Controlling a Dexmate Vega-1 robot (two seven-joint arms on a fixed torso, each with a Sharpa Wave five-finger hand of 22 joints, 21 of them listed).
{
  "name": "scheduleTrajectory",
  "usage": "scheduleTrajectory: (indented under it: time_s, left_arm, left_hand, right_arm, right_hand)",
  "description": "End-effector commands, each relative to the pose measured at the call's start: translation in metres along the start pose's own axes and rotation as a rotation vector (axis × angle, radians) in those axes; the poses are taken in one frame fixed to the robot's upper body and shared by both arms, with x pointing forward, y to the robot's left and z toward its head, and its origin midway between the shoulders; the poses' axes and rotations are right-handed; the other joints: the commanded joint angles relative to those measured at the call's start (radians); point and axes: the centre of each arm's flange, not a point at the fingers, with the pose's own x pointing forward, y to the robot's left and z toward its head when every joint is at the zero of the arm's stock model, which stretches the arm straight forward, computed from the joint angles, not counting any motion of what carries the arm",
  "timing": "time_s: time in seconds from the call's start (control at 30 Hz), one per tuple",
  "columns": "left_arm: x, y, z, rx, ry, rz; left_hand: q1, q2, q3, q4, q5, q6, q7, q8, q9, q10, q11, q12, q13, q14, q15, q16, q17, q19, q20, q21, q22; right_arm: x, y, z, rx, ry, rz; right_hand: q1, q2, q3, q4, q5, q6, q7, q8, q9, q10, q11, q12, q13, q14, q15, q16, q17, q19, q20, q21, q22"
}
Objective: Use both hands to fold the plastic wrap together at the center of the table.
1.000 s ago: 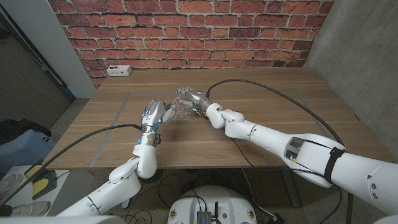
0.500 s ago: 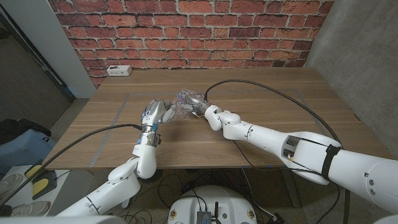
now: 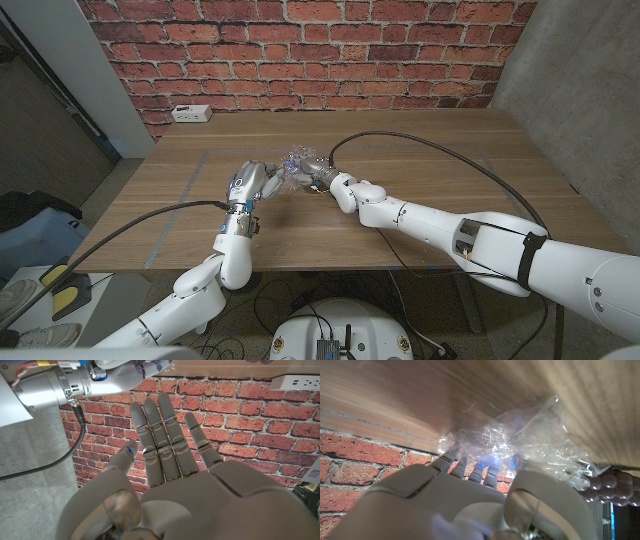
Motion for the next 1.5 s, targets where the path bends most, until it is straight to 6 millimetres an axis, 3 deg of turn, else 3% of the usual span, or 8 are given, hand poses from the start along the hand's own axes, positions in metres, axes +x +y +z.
scheduleTrajectory:
  time_s: [0.03,0.63,0.9,1.03,1.2,1.33,1.37,1.5]
  left_arm:
    - [-0.002,0.002,0.001,0.008,-0.003,0.003]
    - [-0.001,0.001,-0.001,0.004,0.002,0.004]
    - [0.003,-0.002,-0.001,0.0,-0.004,-0.003]
    - [0.006,-0.003,0.0,0.0,-0.013,-0.004]
    - [0.008,-0.003,0.001,-0.002,-0.018,-0.006]
    - [0.01,-0.004,0.001,-0.002,-0.02,-0.01]
    - [0.01,-0.004,0.001,-0.003,-0.021,-0.011]
    - [0.012,-0.005,0.002,-0.004,-0.027,-0.013]
  left_hand:
    - [-0.009,0.002,0.008,0.002,0.0,0.002,0.007,-0.007,0.004,0.0,0.007,-0.007,0.001,0.0,0.002,-0.003,0.002,-0.004,0.001,0.007,0.001]
    - [-0.02,0.003,0.013,-0.001,-0.003,0.002,0.005,-0.008,0.005,0.003,0.007,-0.01,0.004,0.0,0.003,-0.002,0.005,-0.008,0.0,0.017,-0.004]
    - [-0.022,0.004,0.017,-0.003,-0.003,0.003,0.006,-0.008,0.006,0.002,0.007,-0.011,0.005,0.001,0.002,0.0,0.007,-0.01,0.001,0.022,-0.006]
    - [-0.023,0.004,0.017,-0.003,-0.004,0.003,0.007,-0.008,0.006,0.001,0.006,-0.011,0.008,-0.001,0.001,0.0,0.007,-0.011,0.002,0.023,-0.006]
    - [-0.026,0.004,0.019,-0.003,-0.004,0.002,0.007,-0.008,0.008,0.003,0.005,-0.012,0.007,-0.001,0.001,0.0,0.008,-0.012,0.001,0.026,-0.007]
    - [-0.026,0.005,0.02,-0.005,-0.004,0.004,0.007,-0.008,0.006,0.002,0.006,-0.013,0.008,-0.003,0.003,0.001,0.01,-0.013,0.0,0.028,-0.009]
    - [-0.027,0.005,0.02,-0.005,-0.004,0.003,0.007,-0.008,0.007,0.001,0.006,-0.013,0.009,-0.003,0.003,0.001,0.01,-0.013,0.0,0.029,-0.009]
    - [-0.029,0.005,0.022,-0.005,-0.004,0.005,0.008,-0.008,0.007,0.003,0.006,-0.014,0.007,-0.002,0.002,0.001,0.009,-0.013,0.0,0.031,-0.01]
  right_arm:
    - [-0.002,0.009,0.0,-0.002,-0.013,0.048]
    - [-0.001,0.002,-0.005,0.051,-0.034,-0.003]
    - [-0.011,-0.016,-0.011,0.14,-0.053,-0.105]
    - [-0.019,-0.021,-0.015,0.16,-0.066,-0.161]
    - [-0.028,-0.024,-0.022,0.166,-0.075,-0.208]
    - [-0.037,-0.023,-0.025,0.16,-0.078,-0.241]
    - [-0.039,-0.021,-0.026,0.167,-0.087,-0.256]
    - [-0.047,-0.017,-0.027,0.165,-0.096,-0.297]
  right_hand:
    - [-0.005,-0.005,0.002,0.008,-0.003,-0.009,-0.003,0.002,0.002,-0.004,0.001,0.006,0.002,0.001,-0.127,0.011,0.002,0.011,-0.045,0.007,0.002]
    - [-0.051,0.001,-0.006,0.047,0.0,-0.065,-0.02,-0.001,0.004,-0.068,-0.009,-0.002,0.002,-0.031,-0.12,0.013,0.013,0.001,-0.051,0.001,0.003]
    - [-0.093,-0.039,-0.04,0.051,0.0,-0.138,-0.021,-0.006,0.004,-0.12,0.003,-0.004,0.002,-0.047,-0.089,0.013,0.012,-0.012,-0.029,-0.003,0.002]
    - [-0.115,-0.07,-0.066,0.045,-0.001,-0.126,-0.01,0.009,0.004,-0.098,0.016,0.011,0.002,-0.017,-0.075,0.023,0.007,0.006,-0.007,0.004,0.002]
    - [-0.121,-0.068,-0.069,0.034,0.004,-0.078,0.012,0.027,0.003,-0.05,0.032,0.027,0.002,0.031,-0.071,0.036,0.003,0.037,0.005,0.014,0.003]
    - [-0.088,-0.043,-0.05,-0.004,0.004,-0.037,0.014,0.038,0.002,-0.008,0.038,0.036,0.002,0.075,-0.077,0.047,0.001,0.062,0.008,0.02,0.003]
    - [-0.071,-0.036,-0.04,-0.026,-0.001,-0.007,0.017,0.043,0.002,0.043,0.045,0.049,0.004,0.111,-0.084,0.059,0.005,0.08,0.009,0.024,0.004]
    - [-0.055,-0.022,-0.029,-0.046,-0.008,0.054,0.044,0.058,0.004,0.095,0.06,0.06,0.008,0.151,-0.091,0.078,0.015,0.108,0.008,0.031,0.006]
